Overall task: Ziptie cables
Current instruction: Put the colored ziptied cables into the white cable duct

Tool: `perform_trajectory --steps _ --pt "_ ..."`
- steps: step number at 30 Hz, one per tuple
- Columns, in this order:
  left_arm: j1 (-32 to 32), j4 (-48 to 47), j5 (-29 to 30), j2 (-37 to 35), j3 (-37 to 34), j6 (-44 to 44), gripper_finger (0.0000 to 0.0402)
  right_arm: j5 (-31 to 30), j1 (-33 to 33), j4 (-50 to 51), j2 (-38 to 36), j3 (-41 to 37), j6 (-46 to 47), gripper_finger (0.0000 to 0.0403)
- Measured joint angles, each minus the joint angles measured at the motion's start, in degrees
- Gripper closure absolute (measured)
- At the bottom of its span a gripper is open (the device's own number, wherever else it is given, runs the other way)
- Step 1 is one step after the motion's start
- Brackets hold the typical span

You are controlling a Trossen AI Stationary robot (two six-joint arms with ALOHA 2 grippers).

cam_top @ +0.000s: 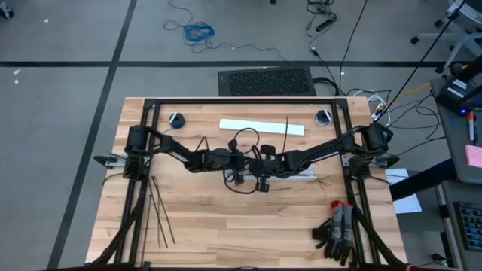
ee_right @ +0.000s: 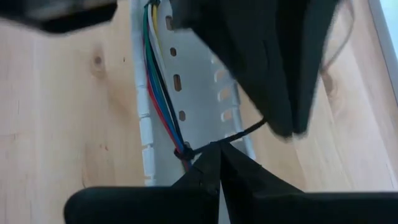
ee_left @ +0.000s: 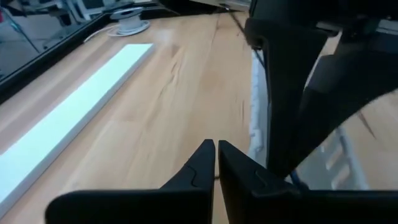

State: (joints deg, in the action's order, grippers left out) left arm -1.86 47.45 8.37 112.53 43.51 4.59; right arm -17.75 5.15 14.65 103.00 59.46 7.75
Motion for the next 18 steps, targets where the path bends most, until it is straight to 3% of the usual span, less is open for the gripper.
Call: perform_trajectory --steps 5,18 --pt "0.0 -3.6 -0.8 2.5 3.2 -0.1 0.0381 0.0 0.0 0.3 0.0 0.0 0.1 0.0403" --pt "-0.2 -7.3 -1.2 2.6 3.6 -1.2 0.0381 -0.2 -0.3 -0.2 0.0 -2.4 1.1 0.0403"
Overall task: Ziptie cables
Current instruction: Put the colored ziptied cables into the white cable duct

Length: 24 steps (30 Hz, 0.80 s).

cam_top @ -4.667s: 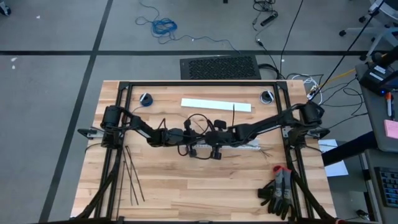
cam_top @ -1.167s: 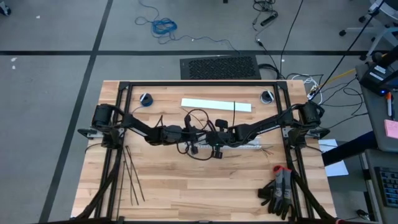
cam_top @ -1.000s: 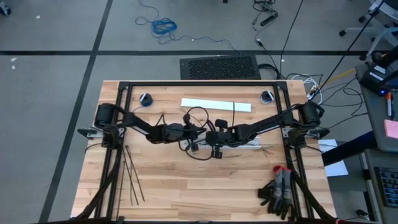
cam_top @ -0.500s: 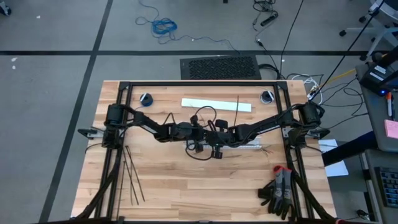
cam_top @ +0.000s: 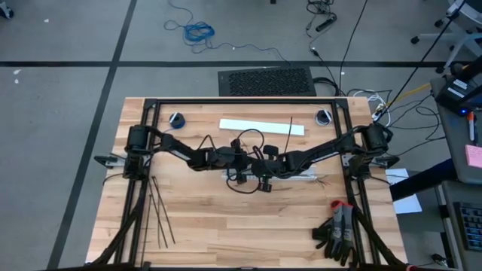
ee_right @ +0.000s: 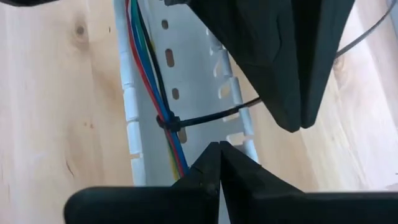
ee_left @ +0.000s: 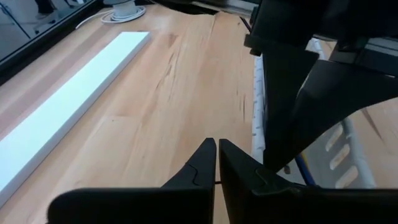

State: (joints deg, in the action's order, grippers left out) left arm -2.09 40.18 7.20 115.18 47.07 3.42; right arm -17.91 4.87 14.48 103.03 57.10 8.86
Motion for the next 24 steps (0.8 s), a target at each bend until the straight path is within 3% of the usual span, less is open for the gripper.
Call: perform_trajectory --steps 11,24 --pt "0.0 -0.7 0.0 0.1 0.7 0.1 0.0381 -2.9 1.6 0.1 -2.2 2.3 -3.5 0.0403" --pt "0.0 -1.1 0.0 0.1 0.7 0.0 0.0381 -0.6 1.1 -4.5 3.7 1.6 -2.0 0.0403"
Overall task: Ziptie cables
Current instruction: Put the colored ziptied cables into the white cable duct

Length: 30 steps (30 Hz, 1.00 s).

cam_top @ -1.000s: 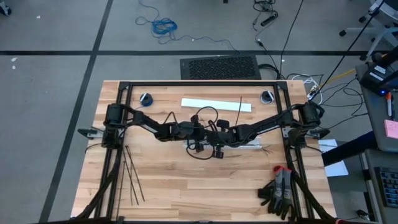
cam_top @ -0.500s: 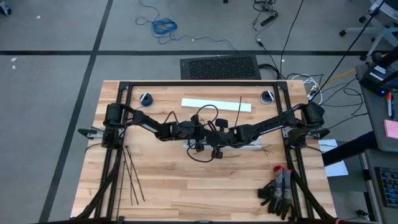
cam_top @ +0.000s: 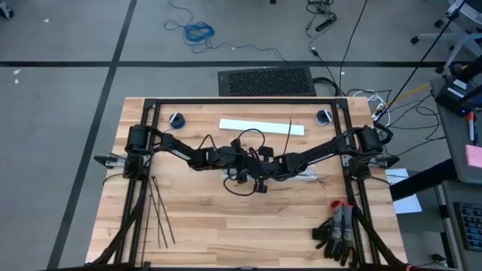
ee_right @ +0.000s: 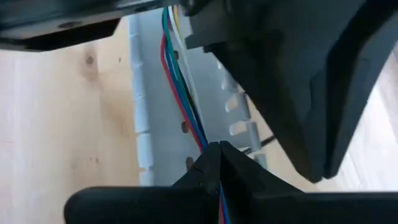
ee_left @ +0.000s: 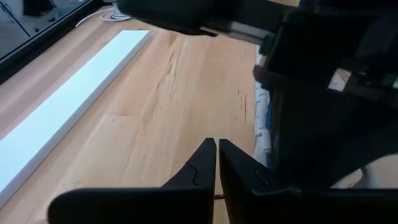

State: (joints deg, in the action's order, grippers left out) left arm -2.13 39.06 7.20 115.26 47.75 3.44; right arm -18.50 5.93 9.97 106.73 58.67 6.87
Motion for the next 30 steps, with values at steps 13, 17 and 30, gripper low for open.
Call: perform_trajectory --steps 13,17,30 --pt "0.0 -0.7 0.0 -3.0 -0.1 1.6 0.0381 -2.5 2.7 3.6 -7.4 1.7 -3.5 0.0403" --pt "0.2 -3.7 -0.1 -6.2 -0.4 5.1 0.0381 -4.8 3.9 7.0 -11.7 2.1 -3.1 0.0403" --pt "0.2 -4.0 -4.6 -11.3 -0.2 12.0 0.0261 -21.6 5.1 35.7 -22.6 -0.8 23.7 0.0403"
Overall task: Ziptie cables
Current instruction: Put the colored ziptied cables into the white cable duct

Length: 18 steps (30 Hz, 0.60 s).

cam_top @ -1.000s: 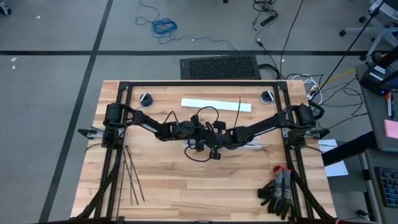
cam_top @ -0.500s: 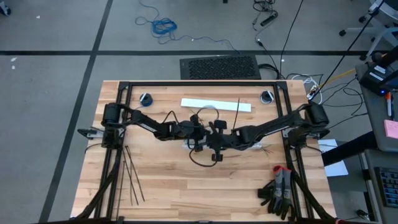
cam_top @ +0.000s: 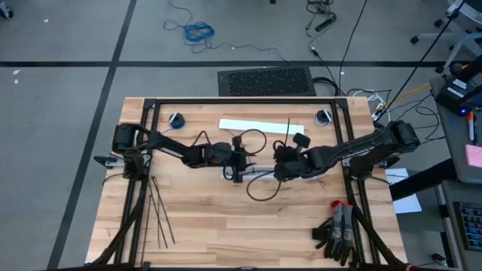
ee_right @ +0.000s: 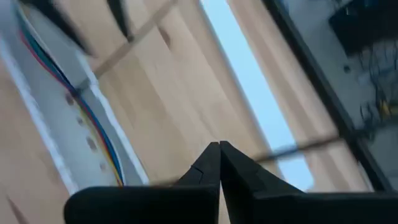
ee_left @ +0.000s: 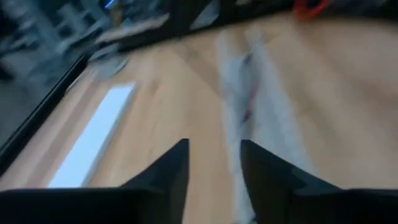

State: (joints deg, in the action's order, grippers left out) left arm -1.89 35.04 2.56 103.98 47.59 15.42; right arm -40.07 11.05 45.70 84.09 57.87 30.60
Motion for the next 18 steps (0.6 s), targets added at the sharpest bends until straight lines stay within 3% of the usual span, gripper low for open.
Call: perform_trajectory --steps 3,7,11,18 --pt "0.3 3.7 -5.5 0.7 1.0 -1.1 0.0223 -0.5 0.0 3.0 -0.1 -2.3 5.9 0.0403" --pt "0.6 3.6 -5.6 3.3 3.9 -2.4 0.0194 -1.9 0.5 11.3 -0.5 -5.2 15.7 0.0402" --pt "0.6 3.8 -5.5 6.8 7.4 -3.1 0.019 -2.3 2.9 18.4 -2.4 -7.0 24.3 0.0397" --pt "-0.1 4.4 -5.5 15.4 15.4 -5.3 0.019 -5.4 10.2 18.5 -6.9 -8.0 29.1 0.0388"
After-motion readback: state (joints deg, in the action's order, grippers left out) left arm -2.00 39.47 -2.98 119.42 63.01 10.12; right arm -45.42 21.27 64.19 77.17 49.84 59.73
